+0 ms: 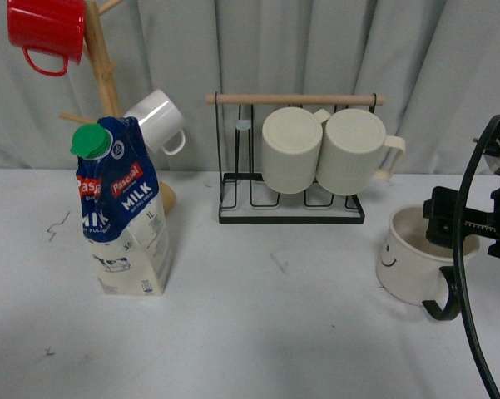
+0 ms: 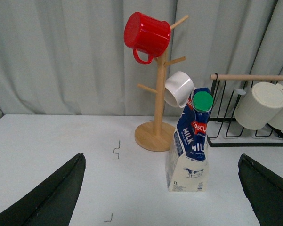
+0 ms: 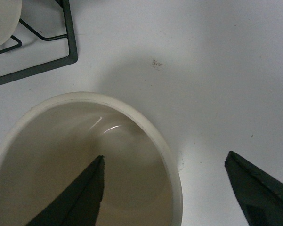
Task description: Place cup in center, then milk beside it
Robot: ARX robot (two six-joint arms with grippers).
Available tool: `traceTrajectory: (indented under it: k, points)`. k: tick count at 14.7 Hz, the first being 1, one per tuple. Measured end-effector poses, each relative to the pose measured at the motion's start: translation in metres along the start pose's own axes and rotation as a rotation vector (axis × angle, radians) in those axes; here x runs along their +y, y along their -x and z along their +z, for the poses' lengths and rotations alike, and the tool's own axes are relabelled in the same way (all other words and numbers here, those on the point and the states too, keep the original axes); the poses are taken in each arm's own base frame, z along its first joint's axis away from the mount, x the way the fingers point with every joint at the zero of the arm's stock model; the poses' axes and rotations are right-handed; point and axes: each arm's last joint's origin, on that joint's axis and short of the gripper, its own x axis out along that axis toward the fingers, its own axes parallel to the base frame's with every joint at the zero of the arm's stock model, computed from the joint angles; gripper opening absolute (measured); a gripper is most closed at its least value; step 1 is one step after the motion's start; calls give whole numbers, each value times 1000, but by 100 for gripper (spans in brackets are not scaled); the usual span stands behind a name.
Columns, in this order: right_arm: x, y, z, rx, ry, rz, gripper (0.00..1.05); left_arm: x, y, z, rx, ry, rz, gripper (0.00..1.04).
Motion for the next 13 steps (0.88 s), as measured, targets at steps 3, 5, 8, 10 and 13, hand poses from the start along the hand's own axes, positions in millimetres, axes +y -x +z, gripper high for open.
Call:
traceTrajectory:
  k: [3, 5, 8, 10, 13]
  points:
    - [0, 0, 1, -6, 0, 1, 50, 0, 0, 0, 0, 0, 0, 98]
    - [2, 5, 3, -17, 3, 6, 26, 0, 0, 0, 0, 0, 0, 98]
    - [19, 28, 13, -61, 41, 51, 3, 0, 0, 0, 0, 0, 0, 98]
    - [67, 41, 9, -65, 106, 143, 3, 0, 0, 0, 0, 0, 0, 98]
    - [103, 30, 2, -60, 112, 168, 3, 0, 0, 0, 0, 0, 0, 98]
